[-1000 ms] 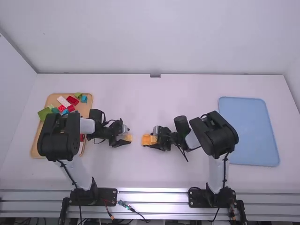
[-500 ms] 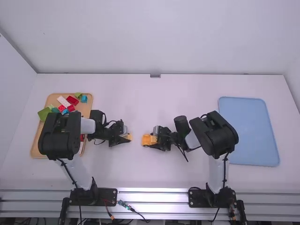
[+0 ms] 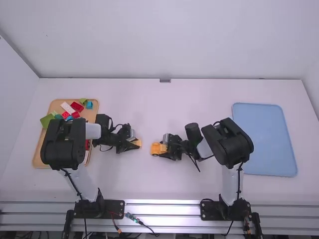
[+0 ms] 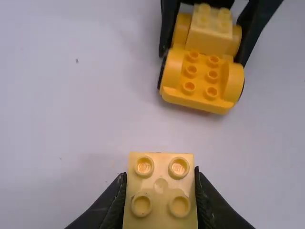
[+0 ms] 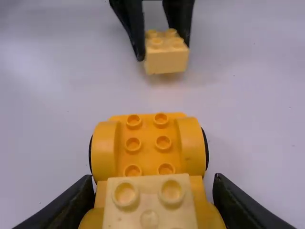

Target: Assemble lego blocks to make yellow taxi

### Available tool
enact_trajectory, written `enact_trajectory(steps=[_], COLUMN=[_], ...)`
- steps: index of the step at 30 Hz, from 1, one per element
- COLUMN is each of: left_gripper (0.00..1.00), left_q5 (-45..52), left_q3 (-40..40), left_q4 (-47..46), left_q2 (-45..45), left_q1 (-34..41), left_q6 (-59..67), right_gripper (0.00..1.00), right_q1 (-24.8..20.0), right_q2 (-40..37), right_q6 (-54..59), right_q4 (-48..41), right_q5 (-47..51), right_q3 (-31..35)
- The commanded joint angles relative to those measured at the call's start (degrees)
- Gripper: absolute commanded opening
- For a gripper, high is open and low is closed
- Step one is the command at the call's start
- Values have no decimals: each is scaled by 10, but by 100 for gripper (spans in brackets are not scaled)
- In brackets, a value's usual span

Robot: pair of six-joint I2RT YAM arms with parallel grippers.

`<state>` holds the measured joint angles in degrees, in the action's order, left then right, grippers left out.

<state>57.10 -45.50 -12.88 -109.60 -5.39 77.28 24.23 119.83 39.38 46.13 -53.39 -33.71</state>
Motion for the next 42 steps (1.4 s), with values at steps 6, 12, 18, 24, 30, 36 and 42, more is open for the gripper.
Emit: enact_trajectory(steps=[6, 12, 18, 24, 30, 36, 42], left_gripper=[2, 2, 2, 2, 2, 2, 2], left_q5=[52, 47, -23, -33, -29, -39, -39], left_q3=[-3, -1, -1, 17, 68, 104, 107], left_q4=[-5, 40, 89, 119, 197, 270, 272], left_q2=[24, 25, 32, 72, 75, 75, 75], left_q1=[37, 79, 140, 163, 163, 163, 162], left_q6=[-12, -60, -139, -153, -166, -207, -209], right_gripper=[38, 40, 40, 36, 27, 27, 27], right_q1=[1, 1, 1, 1, 0, 0, 0], right_q2=[8, 8, 8, 8, 8, 8, 8], right_q6=[29, 42, 42, 115, 141, 138, 95], right_q4=[-1, 0, -29, -165, -196, -195, -179], right_q5=[-9, -8, -9, -38, -52, -51, -32], right_q3=[3, 3, -14, -70, -83, -83, -83])
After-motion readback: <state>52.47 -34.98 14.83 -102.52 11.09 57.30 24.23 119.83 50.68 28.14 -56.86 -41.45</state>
